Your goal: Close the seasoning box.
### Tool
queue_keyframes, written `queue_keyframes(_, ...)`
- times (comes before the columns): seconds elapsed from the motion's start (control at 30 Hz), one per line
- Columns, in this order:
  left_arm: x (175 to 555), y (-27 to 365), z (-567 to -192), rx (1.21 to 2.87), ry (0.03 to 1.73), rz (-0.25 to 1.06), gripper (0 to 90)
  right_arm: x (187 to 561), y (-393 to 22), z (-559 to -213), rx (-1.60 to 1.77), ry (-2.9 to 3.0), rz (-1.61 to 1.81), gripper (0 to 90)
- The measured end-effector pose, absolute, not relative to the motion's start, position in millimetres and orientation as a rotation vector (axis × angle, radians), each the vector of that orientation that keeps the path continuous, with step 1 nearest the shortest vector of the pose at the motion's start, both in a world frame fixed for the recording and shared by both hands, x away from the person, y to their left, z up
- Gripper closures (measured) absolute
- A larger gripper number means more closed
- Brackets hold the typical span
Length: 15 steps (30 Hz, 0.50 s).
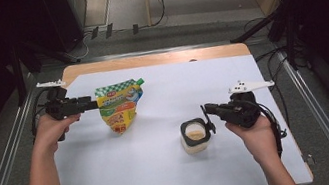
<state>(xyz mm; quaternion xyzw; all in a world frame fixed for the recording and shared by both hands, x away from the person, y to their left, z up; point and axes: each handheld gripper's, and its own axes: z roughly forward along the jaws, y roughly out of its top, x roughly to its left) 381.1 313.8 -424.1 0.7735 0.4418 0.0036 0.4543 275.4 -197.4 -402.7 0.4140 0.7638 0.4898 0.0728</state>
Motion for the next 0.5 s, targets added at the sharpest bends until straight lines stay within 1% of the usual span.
queue_keyframes(0.2,381.5,313.8,-424.7,1.904,1.084,-0.014,34.3,275.2,-190.4,-405.4,1.233,2.318,1.481,90.0)
queue_keyframes(0.5,381.4,313.7,-425.3,1.910,1.092,-0.013,34.5,273.5,-178.9,-409.1,1.197,2.356,1.484,90.0)
